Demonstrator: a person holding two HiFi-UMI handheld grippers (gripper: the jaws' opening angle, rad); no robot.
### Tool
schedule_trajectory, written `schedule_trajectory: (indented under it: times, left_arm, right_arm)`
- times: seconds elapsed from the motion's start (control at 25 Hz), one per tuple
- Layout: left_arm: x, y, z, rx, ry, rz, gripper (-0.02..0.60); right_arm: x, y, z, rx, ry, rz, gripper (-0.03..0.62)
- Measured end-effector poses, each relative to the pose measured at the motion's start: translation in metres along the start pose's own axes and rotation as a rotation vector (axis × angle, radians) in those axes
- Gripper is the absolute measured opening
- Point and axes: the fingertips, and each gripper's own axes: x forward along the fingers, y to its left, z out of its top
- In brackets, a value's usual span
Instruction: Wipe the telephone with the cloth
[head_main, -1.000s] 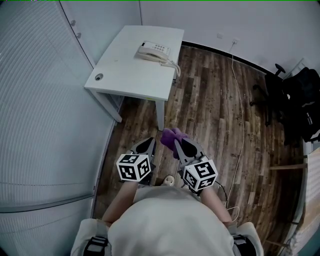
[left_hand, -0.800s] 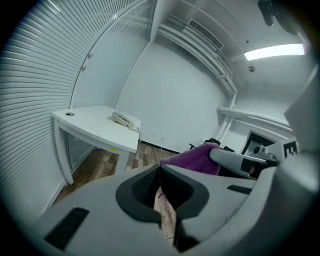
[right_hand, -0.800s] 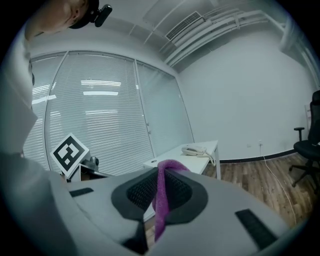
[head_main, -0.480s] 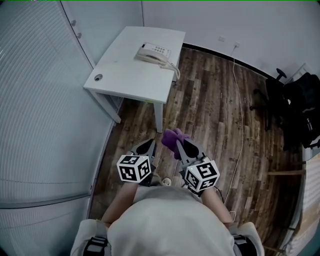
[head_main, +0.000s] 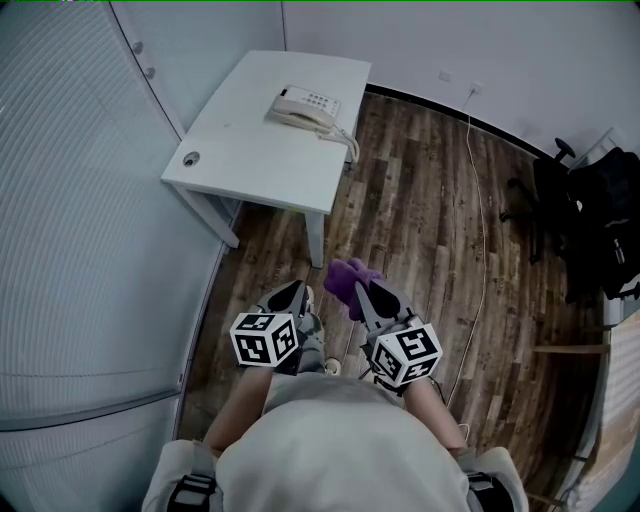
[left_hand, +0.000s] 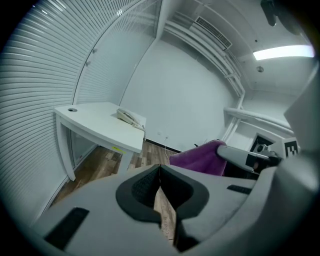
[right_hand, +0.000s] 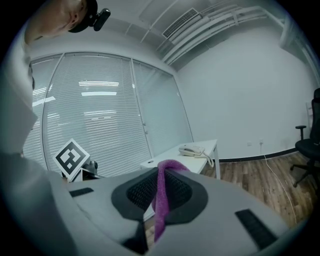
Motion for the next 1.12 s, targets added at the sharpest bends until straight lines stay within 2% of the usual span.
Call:
schedule_trajectory:
  times: [0.28, 0.64, 1.12]
  left_arm:
    - [0.037, 0.023, 0.029, -0.004, 0.003, 0.009, 0.021]
    - [0.097, 0.064, 0.082, -0.014, 0.004, 0.014, 0.021]
    - [0.168, 0.126, 0.156, -0.018, 0.032, -0.02, 0.021]
  right_arm:
    - [0.043, -0.026, 0.012, -0.002, 0.014, -0.002, 0.043]
    - [0.126, -0.059, 0.043, -0.022, 0.019, 0.011, 0.043]
    - [0.241, -0.084, 0.085, -0.047, 0.033, 0.008, 0.043]
